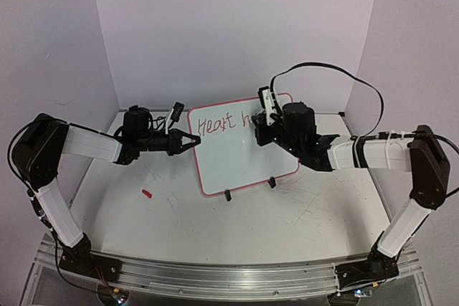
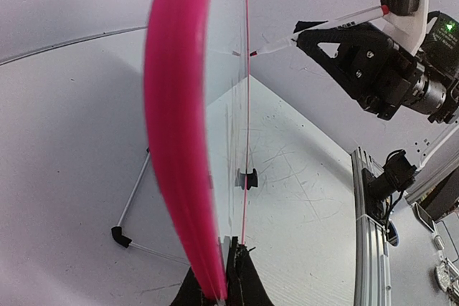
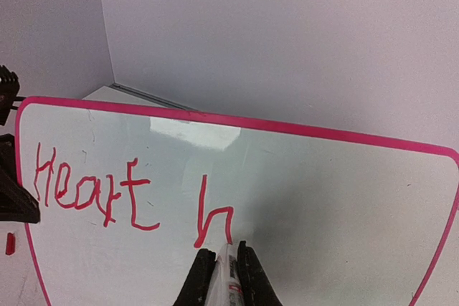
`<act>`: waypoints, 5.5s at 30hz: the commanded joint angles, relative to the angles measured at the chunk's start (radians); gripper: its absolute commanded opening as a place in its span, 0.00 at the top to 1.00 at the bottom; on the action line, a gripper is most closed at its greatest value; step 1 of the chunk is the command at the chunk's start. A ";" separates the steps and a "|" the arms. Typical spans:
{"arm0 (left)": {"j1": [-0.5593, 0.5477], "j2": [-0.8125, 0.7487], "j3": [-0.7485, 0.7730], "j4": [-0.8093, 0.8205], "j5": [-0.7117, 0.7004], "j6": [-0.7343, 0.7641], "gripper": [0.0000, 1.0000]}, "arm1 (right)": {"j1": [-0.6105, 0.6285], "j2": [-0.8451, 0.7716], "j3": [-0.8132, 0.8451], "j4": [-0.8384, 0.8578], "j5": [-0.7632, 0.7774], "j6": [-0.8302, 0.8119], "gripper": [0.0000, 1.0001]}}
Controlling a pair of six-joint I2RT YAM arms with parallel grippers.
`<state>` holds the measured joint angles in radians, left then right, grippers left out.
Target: Write a sentence on the whiteboard
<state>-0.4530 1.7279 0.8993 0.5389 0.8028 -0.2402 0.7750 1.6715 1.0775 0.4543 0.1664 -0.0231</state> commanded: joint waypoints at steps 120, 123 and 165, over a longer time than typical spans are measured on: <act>0.011 -0.003 0.032 -0.070 -0.143 0.147 1.00 | -0.064 -0.002 0.080 0.083 0.037 -0.003 1.00; 0.011 -0.004 0.033 -0.070 -0.143 0.148 1.00 | -0.065 0.004 0.083 0.083 0.037 -0.003 1.00; 0.011 -0.017 0.029 -0.075 -0.146 0.150 1.00 | -0.065 -0.059 -0.064 0.046 0.097 0.072 1.00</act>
<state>-0.4530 1.7260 0.9104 0.5056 0.8039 -0.2318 0.7124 1.6581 1.0161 0.5111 0.2016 0.0532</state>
